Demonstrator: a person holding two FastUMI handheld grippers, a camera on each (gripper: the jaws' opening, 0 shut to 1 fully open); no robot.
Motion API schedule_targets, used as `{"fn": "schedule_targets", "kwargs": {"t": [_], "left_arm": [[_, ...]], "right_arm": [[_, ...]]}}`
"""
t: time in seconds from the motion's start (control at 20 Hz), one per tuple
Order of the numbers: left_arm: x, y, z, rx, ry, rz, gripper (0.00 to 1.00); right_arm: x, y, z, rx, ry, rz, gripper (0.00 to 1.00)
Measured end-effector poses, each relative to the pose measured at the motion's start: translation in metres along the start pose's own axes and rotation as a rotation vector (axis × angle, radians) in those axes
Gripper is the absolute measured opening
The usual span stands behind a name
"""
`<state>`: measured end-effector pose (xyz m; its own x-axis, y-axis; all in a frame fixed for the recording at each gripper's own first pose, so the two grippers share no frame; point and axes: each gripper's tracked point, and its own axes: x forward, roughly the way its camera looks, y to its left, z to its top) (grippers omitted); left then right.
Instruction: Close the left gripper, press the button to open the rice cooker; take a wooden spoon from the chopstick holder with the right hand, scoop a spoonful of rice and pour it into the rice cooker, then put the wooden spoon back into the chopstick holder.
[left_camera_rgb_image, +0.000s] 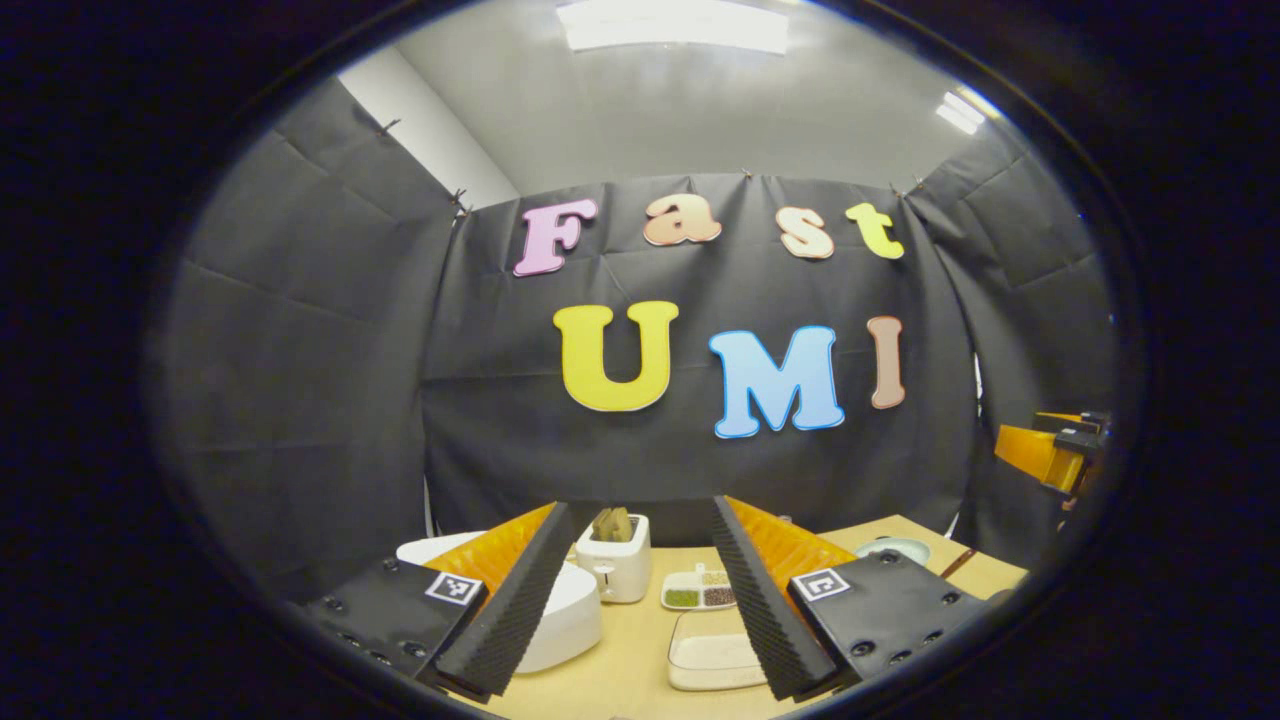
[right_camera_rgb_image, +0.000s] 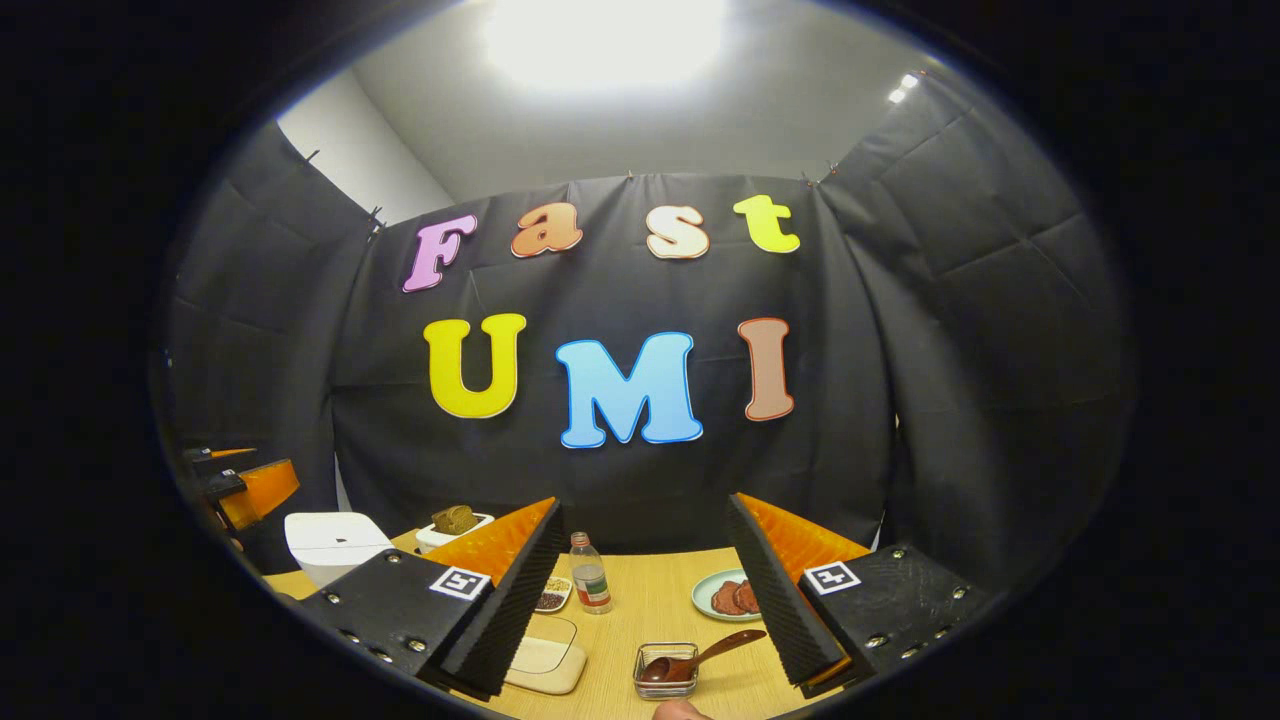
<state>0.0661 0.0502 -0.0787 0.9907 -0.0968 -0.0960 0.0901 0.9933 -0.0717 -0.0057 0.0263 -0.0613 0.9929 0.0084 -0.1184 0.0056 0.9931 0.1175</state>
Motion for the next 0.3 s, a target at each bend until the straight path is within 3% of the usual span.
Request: {"fn": "schedule_targets", "kwargs": {"t": [0.3], "left_arm": [[-0.0005,-0.0003,-0.0027,-0.015,0.0,-0.001,0.97]], "right_arm": [[0.0025,0.0022,-0.0042,-0.016,0.013,-0.004,0.98]]}}
